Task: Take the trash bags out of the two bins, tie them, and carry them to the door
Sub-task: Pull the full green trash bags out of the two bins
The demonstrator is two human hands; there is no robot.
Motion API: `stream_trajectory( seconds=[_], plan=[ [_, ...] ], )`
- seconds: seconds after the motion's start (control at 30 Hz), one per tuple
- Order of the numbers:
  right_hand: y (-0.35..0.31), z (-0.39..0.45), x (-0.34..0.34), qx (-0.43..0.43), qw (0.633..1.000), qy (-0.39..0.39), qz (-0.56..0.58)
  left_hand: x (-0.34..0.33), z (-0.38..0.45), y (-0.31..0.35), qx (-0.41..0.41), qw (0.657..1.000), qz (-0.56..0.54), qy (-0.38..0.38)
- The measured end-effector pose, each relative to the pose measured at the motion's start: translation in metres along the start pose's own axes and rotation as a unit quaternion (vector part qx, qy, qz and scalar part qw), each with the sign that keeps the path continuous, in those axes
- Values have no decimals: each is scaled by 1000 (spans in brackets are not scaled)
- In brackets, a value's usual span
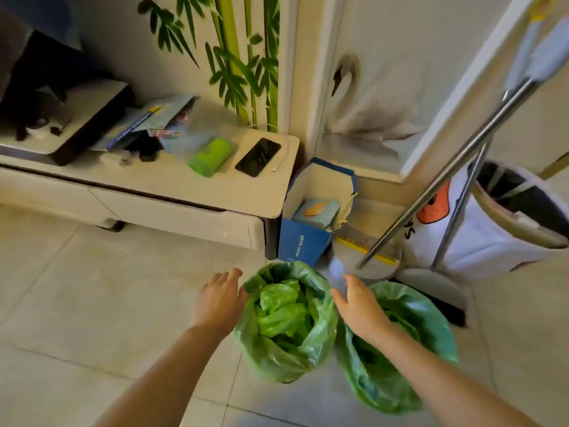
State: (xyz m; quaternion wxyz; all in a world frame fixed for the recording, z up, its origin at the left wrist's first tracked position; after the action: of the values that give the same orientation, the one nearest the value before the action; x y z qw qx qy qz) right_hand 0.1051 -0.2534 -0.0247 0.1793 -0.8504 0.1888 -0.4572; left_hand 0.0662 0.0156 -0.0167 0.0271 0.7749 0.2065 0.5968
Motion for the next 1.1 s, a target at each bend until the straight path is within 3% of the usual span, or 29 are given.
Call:
stream_trajectory(
  seconds=[0.1, 0.17, 0.33, 0.57, 0.7, 0.93, 1.1],
  plan=[
    [25, 33, -32, -53, 997, 8, 52, -41, 26, -21, 17, 999, -43, 3],
    [39, 55, -47, -95, 992, 2, 89, -63, 47, -38, 77, 990, -116, -10],
    [78, 113, -87, -177, 961, 0, 212, -117, 81, -69, 192, 929, -313, -57],
    [115, 173, -123, -206, 913, -43, 350, -168, 96, -79, 228, 854, -449, -128],
    [93, 156, -117, -196, 895, -70, 395, -166, 89, -84, 231, 854, -449, -123],
    [82, 148, -86, -142, 918, 30, 369, -156, 89, -87, 188, 838, -500, -114],
    [71, 127, -74, -136, 949, 53, 280, -137, 82, -78, 140, 864, -476, -80]
  ],
)
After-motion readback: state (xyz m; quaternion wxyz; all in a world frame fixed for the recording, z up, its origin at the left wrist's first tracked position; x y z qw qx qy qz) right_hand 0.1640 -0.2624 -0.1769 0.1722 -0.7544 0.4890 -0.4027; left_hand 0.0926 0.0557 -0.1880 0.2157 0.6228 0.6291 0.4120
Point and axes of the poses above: each hand's wrist, its own z-axis towards the middle knuckle, its own x-axis out of the back of the hand, y = z × x, the point moved 7 cm from there along z, towards the middle knuckle, and after that the axes turned 3 degrees about -y, right-handed, at the moved point
